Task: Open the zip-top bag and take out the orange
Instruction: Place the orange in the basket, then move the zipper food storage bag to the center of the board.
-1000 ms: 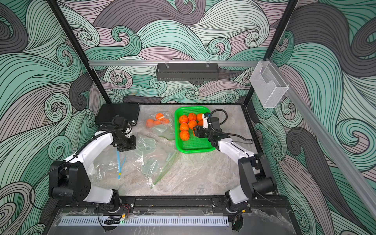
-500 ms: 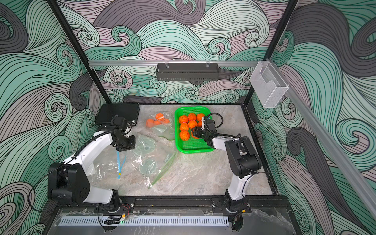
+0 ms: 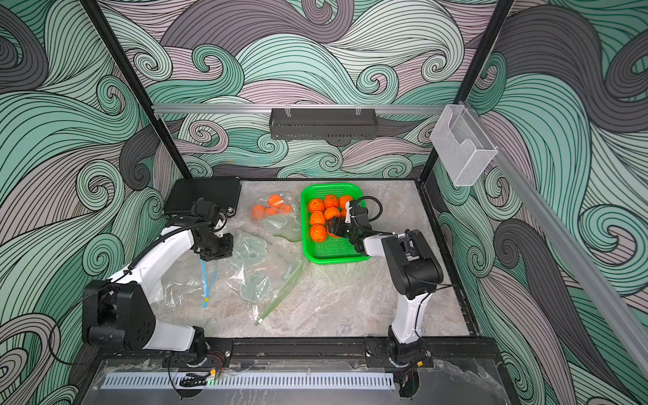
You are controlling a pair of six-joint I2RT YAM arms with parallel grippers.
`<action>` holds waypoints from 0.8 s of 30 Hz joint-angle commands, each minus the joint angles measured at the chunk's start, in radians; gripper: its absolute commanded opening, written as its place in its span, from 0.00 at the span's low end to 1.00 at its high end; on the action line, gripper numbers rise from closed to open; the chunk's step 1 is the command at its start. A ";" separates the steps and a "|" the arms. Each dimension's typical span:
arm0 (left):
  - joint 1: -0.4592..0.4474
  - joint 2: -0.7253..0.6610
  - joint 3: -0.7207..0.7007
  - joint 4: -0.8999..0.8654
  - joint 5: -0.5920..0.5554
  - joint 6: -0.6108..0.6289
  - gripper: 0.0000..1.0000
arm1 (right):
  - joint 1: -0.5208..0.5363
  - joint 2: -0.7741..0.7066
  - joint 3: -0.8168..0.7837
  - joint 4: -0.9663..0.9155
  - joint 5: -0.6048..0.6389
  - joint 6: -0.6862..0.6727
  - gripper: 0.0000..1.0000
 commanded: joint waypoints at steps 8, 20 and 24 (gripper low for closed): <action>0.005 -0.009 0.008 -0.037 -0.014 0.012 0.00 | 0.000 -0.071 0.012 -0.038 0.011 -0.037 0.94; 0.005 0.022 0.008 -0.039 -0.021 0.016 0.00 | 0.001 -0.368 -0.035 -0.240 0.160 -0.143 0.99; 0.005 0.020 0.008 -0.039 -0.041 0.009 0.00 | 0.001 -0.520 -0.040 -0.347 0.206 -0.220 0.99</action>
